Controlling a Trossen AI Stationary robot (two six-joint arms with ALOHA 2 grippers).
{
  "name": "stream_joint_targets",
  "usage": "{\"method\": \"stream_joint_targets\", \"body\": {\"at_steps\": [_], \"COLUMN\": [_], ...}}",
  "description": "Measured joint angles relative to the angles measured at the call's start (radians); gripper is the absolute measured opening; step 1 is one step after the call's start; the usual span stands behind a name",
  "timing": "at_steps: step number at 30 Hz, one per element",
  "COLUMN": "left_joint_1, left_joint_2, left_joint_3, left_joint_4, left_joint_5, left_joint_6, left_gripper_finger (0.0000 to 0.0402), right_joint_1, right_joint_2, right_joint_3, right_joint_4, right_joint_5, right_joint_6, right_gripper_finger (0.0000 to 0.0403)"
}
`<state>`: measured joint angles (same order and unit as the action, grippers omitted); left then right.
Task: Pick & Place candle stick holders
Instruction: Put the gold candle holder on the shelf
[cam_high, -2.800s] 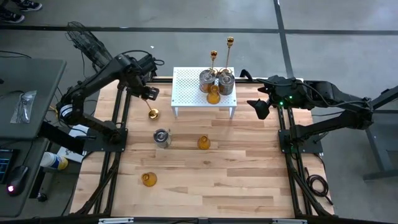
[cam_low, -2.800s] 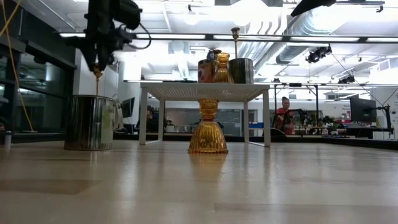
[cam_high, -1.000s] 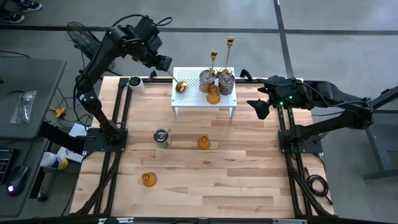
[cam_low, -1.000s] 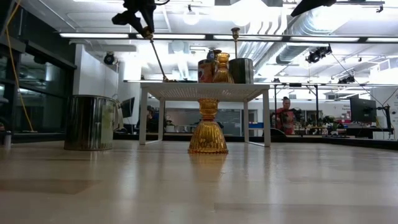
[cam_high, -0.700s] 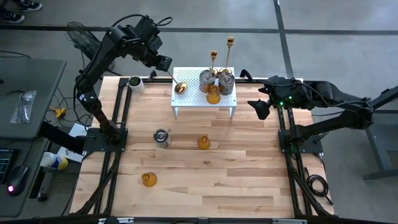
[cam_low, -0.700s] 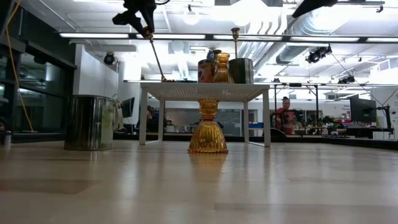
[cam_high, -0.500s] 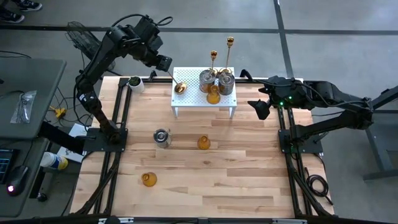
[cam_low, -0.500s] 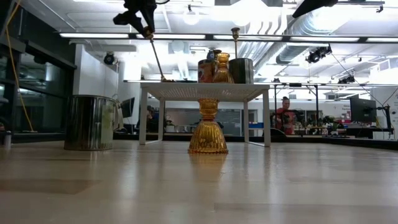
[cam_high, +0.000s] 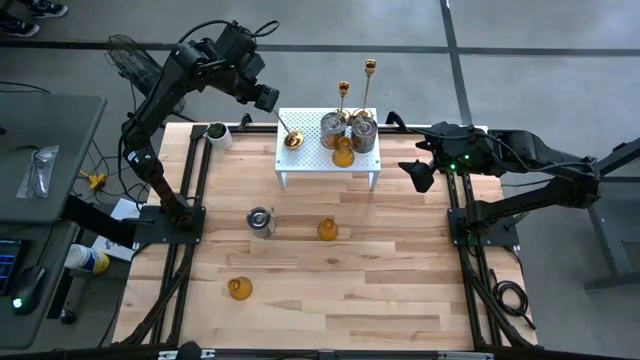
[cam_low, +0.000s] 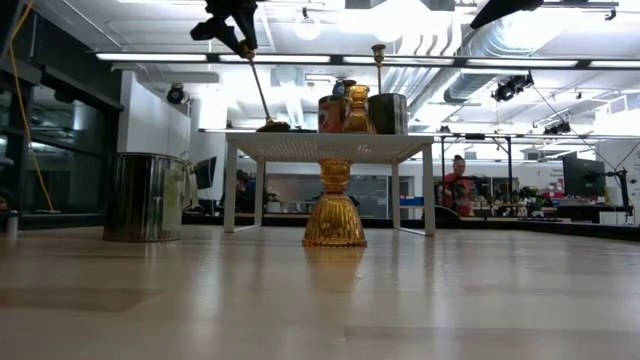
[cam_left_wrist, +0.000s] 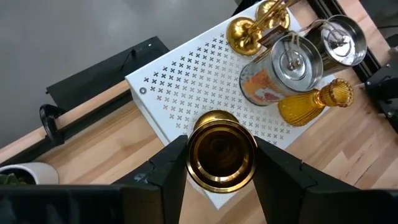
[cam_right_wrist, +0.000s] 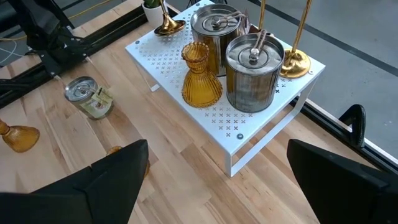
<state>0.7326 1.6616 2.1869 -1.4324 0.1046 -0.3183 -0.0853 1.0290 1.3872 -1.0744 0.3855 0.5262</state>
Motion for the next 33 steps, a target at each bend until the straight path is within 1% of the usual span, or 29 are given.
{"method": "stream_joint_targets", "body": {"at_steps": [4, 8, 10, 13, 15, 29, 33], "left_joint_1": [-0.02, -0.044, -0.057, -0.082, -0.1, -0.138, -0.138], "left_joint_2": [0.02, 0.034, 0.043, 0.045, 0.05, 0.086, 0.085], "left_joint_3": [0.0, 0.0, 0.0, 0.0, 0.0, -0.001, 0.0], "left_joint_4": [0.004, 0.017, 0.061, 0.085, 0.139, 0.228, 0.273], "left_joint_5": [-0.015, -0.024, -0.043, -0.077, -0.088, -0.057, -0.057], "left_joint_6": [0.008, 0.082, 0.123, 0.191, 0.221, 0.415, 0.427], "left_gripper_finger": [0.0157, 0.0157, 0.0157, 0.0157, 0.0157, 0.0157, 0.0157], "right_joint_1": [0.0, 0.0, 0.0, 0.0, 0.0, 0.0, 0.0], "right_joint_2": [0.0, 0.0, 0.0, 0.0, 0.0, 0.0, 0.0], "right_joint_3": [0.0, 0.0, 0.0, 0.0, 0.0, 0.0, 0.0], "right_joint_4": [0.0, 0.0, 0.0, 0.0, 0.0, 0.0, 0.0], "right_joint_5": [0.0, 0.0, 0.0, 0.0, 0.0, 0.0, 0.0], "right_joint_6": [0.0, 0.001, 0.003, 0.004, 0.004, 0.003, 0.003], "right_gripper_finger": [0.0375, 0.0375, 0.0375, 0.0375, 0.0375, 0.0375, 0.0375]}}
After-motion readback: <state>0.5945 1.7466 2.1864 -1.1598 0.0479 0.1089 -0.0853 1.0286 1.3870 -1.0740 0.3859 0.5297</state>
